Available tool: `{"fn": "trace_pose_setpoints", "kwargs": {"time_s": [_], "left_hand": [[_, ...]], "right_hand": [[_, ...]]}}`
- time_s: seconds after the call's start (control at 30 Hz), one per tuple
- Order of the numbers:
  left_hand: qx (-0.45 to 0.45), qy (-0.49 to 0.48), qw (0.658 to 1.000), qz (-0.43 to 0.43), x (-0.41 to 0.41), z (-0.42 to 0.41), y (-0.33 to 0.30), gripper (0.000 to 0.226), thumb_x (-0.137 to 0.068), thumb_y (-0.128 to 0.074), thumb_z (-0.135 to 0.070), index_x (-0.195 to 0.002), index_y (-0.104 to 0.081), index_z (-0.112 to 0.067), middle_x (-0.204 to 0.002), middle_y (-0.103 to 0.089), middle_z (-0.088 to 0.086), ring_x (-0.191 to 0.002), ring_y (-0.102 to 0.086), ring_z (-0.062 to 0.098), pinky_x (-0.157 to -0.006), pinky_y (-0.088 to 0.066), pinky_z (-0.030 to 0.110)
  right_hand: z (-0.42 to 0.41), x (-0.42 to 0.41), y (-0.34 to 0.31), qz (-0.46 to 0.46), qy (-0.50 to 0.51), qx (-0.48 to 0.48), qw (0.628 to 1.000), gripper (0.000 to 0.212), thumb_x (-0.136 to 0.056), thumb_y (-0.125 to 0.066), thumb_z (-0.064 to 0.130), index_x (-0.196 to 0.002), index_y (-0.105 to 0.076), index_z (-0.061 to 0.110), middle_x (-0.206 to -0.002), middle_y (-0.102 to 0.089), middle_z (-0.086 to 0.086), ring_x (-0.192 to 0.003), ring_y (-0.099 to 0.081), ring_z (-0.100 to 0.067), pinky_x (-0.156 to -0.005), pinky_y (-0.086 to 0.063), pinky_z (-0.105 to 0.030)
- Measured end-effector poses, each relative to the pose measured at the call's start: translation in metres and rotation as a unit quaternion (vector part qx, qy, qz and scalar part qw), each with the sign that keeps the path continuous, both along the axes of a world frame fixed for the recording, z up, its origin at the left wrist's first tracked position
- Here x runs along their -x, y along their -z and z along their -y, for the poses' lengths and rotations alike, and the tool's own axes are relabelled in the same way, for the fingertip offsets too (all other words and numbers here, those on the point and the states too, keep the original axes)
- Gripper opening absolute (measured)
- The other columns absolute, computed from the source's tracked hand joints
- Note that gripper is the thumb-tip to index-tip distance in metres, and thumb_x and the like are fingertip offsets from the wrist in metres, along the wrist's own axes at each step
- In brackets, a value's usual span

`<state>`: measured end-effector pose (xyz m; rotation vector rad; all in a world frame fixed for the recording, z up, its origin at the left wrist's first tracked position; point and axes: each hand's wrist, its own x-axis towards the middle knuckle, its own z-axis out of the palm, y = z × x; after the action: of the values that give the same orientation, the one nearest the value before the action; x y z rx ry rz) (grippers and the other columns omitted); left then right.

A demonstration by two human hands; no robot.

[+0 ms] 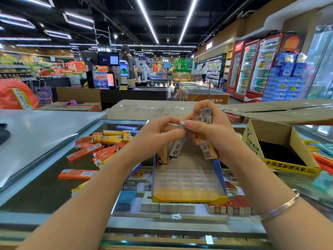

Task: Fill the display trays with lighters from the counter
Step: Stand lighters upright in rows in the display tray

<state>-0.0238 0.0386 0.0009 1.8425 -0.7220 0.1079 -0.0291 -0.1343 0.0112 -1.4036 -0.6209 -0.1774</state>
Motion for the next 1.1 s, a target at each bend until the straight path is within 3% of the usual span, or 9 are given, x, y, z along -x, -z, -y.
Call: {"fn": "trace_pose_setpoints", "kwargs": {"time_s": [0.07,0.23,0.4,0.53,0.6,0.7,0.83,0.93,1.1], "left_hand": [[0.006,0.036,0.999,-0.023,0.002,-0.002,-0.003,0.022,-0.094,-0.05,-0.021,-0.112,-0.062,-0.024,-0.101,-0.071,-0.005,-0.098,-0.066,0.008,-0.083,-0.051,0.021],[-0.028,0.017,0.999,0.003,0.001,-0.006,-0.002,0.031,-0.09,-0.053,-0.031,-0.12,-0.061,-0.027,-0.112,-0.068,-0.002,-0.11,-0.059,0.012,-0.099,-0.043,0.034],[-0.016,-0.057,0.996,0.071,-0.005,-0.003,0.004,0.016,-0.083,-0.068,-0.028,-0.091,-0.062,-0.04,-0.078,-0.061,-0.015,-0.08,-0.058,0.0,-0.078,-0.045,0.013],[-0.016,-0.127,0.985,0.115,-0.01,0.0,0.011,0.023,-0.075,-0.075,-0.027,-0.086,-0.056,-0.034,-0.084,-0.063,0.002,-0.081,-0.06,0.01,-0.077,-0.047,0.019],[-0.037,-0.152,0.977,0.145,-0.01,0.0,0.012,0.027,-0.074,-0.075,-0.031,-0.089,-0.055,-0.04,-0.082,-0.059,-0.004,-0.079,-0.057,0.004,-0.072,-0.046,0.016],[-0.088,-0.186,0.959,0.192,-0.011,0.0,0.014,0.025,-0.07,-0.072,-0.04,-0.084,-0.052,-0.046,-0.086,-0.055,-0.011,-0.088,-0.049,-0.004,-0.071,-0.038,0.013],[-0.108,-0.228,0.939,0.235,-0.012,0.003,0.018,0.021,-0.069,-0.076,-0.036,-0.081,-0.059,-0.033,-0.083,-0.046,-0.021,-0.087,-0.044,-0.001,-0.076,-0.037,0.016],[-0.135,-0.249,0.913,0.295,-0.014,0.005,0.019,0.023,-0.069,-0.077,-0.036,-0.081,-0.062,-0.022,-0.078,-0.048,-0.02,-0.088,-0.042,0.009,-0.076,-0.036,0.029],[-0.178,-0.254,0.885,0.348,-0.016,0.004,0.017,0.024,-0.07,-0.077,-0.036,-0.08,-0.064,-0.018,-0.084,-0.054,-0.015,-0.09,-0.037,0.01,-0.076,-0.026,0.028]], "right_hand": [[0.002,0.002,-0.001,-0.011,-0.036,-0.018,0.999,0.028,-0.074,-0.067,0.0,-0.088,-0.048,0.014,-0.078,-0.066,-0.01,-0.05,-0.051,-0.017,-0.039,-0.043,-0.024],[0.003,0.003,-0.002,-0.018,-0.037,-0.017,0.999,0.027,-0.074,-0.066,0.0,-0.089,-0.048,0.013,-0.08,-0.067,-0.01,-0.051,-0.054,-0.017,-0.041,-0.045,-0.024],[0.007,-0.004,0.0,0.005,0.115,-0.014,0.993,0.027,-0.082,-0.065,-0.001,-0.09,-0.047,0.018,-0.085,-0.063,-0.02,-0.054,-0.057,-0.017,-0.047,-0.049,-0.027],[0.01,-0.014,0.005,0.007,0.259,-0.02,0.966,0.025,-0.082,-0.068,0.01,-0.085,-0.05,0.027,-0.098,-0.063,-0.021,-0.079,-0.066,-0.02,-0.064,-0.055,-0.033],[0.01,-0.017,0.008,-0.004,0.267,-0.027,0.963,0.024,-0.082,-0.067,0.011,-0.085,-0.05,0.027,-0.104,-0.062,-0.021,-0.09,-0.065,-0.021,-0.065,-0.055,-0.027],[0.01,-0.02,0.012,-0.013,0.265,-0.007,0.964,0.025,-0.082,-0.067,0.01,-0.084,-0.049,0.027,-0.109,-0.059,-0.023,-0.096,-0.063,-0.027,-0.077,-0.053,-0.033],[0.008,-0.02,0.014,-0.013,0.241,-0.007,0.97,0.024,-0.084,-0.066,0.009,-0.086,-0.049,0.025,-0.094,-0.063,-0.017,-0.075,-0.066,-0.015,-0.069,-0.054,-0.032],[0.008,-0.018,0.014,-0.024,0.231,-0.008,0.973,0.023,-0.085,-0.066,0.01,-0.085,-0.049,0.026,-0.089,-0.063,-0.016,-0.07,-0.065,-0.013,-0.064,-0.056,-0.031],[0.008,-0.017,0.015,-0.028,0.234,0.0,0.972,0.022,-0.085,-0.066,0.012,-0.086,-0.049,0.027,-0.088,-0.066,-0.018,-0.066,-0.062,-0.012,-0.052,-0.052,-0.02]]}}
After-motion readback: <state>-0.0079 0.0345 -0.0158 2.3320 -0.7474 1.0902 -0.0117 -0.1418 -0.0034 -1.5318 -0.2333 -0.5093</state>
